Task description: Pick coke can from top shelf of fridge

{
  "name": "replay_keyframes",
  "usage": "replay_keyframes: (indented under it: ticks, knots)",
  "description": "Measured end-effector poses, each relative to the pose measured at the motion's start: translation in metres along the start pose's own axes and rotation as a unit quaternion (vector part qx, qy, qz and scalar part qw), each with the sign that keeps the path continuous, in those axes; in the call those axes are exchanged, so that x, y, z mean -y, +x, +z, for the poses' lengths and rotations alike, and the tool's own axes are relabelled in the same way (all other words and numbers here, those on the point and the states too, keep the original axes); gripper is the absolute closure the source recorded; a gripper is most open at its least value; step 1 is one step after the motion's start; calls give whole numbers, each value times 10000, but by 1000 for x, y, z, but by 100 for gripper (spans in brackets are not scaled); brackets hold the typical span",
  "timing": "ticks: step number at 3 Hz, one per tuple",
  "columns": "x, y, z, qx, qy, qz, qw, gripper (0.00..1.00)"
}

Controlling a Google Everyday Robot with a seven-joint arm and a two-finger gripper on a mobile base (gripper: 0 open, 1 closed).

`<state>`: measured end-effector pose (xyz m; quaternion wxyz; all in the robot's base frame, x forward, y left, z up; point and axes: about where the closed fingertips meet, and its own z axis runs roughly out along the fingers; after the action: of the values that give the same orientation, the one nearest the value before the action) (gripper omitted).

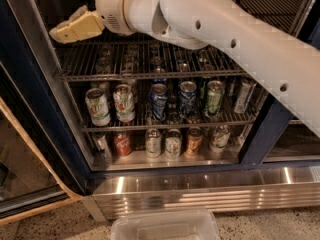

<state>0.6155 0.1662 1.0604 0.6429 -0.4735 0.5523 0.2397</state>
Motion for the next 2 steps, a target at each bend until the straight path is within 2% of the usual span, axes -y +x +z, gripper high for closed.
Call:
replay_keyframes:
  ticks: [1, 2]
  knots:
    - [0, 0, 0, 0, 0, 0, 10000, 0]
    - [-5, 10, 3, -147, 83, 376, 9991, 0]
